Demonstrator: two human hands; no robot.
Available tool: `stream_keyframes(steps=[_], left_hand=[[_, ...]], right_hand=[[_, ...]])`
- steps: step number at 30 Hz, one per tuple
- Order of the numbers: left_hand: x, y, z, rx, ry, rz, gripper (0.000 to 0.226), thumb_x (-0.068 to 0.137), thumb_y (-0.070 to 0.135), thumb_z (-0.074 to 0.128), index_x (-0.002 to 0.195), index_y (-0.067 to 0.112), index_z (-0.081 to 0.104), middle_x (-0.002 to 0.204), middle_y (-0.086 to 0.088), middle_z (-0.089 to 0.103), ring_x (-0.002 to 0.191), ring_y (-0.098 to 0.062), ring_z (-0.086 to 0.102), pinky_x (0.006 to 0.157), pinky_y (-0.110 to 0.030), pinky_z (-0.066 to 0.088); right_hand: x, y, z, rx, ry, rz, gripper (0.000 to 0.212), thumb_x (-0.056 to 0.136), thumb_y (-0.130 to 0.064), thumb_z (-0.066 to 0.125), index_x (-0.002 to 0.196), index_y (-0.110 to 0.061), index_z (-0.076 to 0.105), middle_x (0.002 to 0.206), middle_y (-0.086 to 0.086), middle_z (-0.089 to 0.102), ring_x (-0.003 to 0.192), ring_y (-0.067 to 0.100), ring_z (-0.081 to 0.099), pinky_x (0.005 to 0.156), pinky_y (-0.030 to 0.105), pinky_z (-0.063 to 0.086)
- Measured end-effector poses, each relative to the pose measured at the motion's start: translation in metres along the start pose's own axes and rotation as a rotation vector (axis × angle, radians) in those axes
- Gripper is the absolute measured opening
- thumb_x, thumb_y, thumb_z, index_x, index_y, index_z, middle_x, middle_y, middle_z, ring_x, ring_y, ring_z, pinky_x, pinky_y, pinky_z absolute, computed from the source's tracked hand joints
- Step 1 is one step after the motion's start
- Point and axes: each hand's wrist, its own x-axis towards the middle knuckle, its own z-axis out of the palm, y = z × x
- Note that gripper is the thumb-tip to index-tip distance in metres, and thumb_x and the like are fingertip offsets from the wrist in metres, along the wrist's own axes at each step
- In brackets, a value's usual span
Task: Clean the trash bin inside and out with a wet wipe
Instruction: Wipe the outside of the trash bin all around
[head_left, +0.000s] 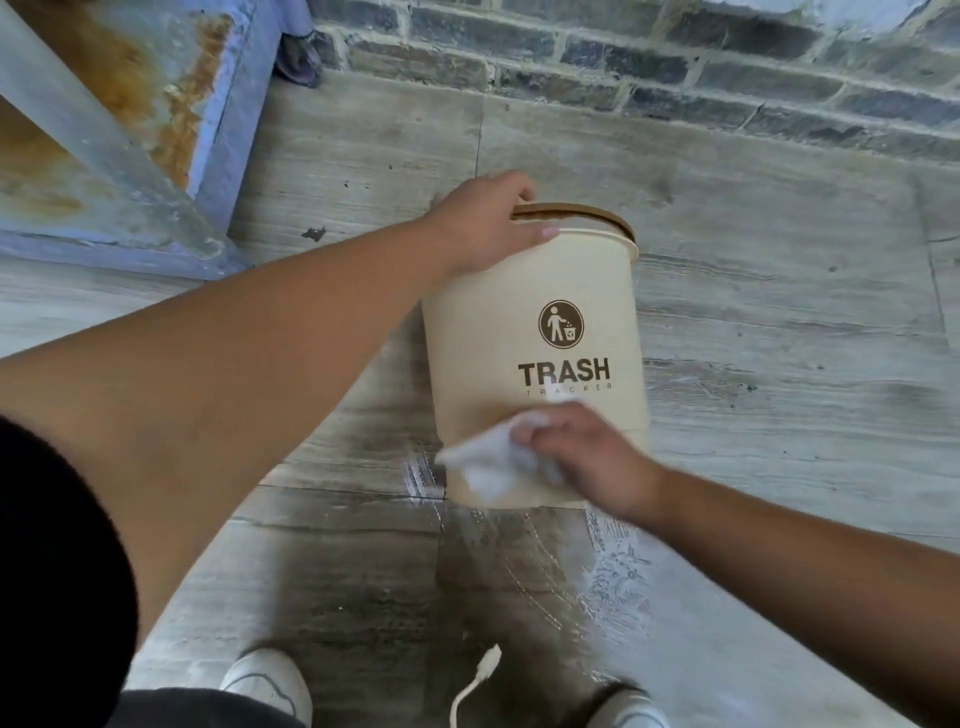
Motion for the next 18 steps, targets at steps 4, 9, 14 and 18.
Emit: stream_keyframes(steps=[4,9,14,18], left_hand=[[-0.02,-0.036,-0.007,-0.163,-0.01,-0.123,0.049,0.086,0.052,0.058,0.125,0.021,0.053,0.122,-0.003,0.058,0.11,-0.019,0.054,0.088,-0.027,0.04],[-0.032,-0.042,-0.002,-0.236,-0.037,-0.077,0.02,0.094,0.033,0.052,0.106,0.02,0.062,0.099,0.0,0.062,0.093,-0.017,0.055,0.07,-0.023,0.037],[-0.029,-0.038,0.003,-0.241,-0.025,-0.077,0.024,0.096,0.028,0.051,0.101,0.011,0.067,0.1,-0.012,0.067,0.088,-0.017,0.056,0.072,-0.027,0.04],[-0.031,-0.04,0.002,-0.257,-0.005,-0.05,0.023,0.096,0.026,0.052,0.099,0.008,0.067,0.097,-0.012,0.067,0.085,-0.018,0.056,0.071,-0.027,0.041]], right_hand=[[0.031,-0.023,-0.068,0.286,0.469,-0.125,0.023,0.083,-0.015,0.05,0.087,-0.008,0.073,0.091,0.015,0.071,0.083,0.027,0.066,0.077,0.031,0.052],[0.051,-0.008,-0.1,-0.12,0.745,-0.144,0.031,0.094,-0.018,0.049,0.118,-0.012,0.067,0.123,0.001,0.066,0.111,-0.004,0.056,0.094,0.012,0.04],[0.065,0.01,-0.065,-0.894,0.445,-0.255,0.047,0.099,-0.019,0.039,0.144,-0.005,0.039,0.155,0.016,0.029,0.145,0.025,0.019,0.117,0.033,0.012],[0.063,-0.001,-0.052,-1.154,0.236,-0.289,0.055,0.094,-0.026,0.033,0.144,-0.004,0.039,0.154,0.017,0.032,0.145,0.032,0.023,0.117,0.042,0.017]])
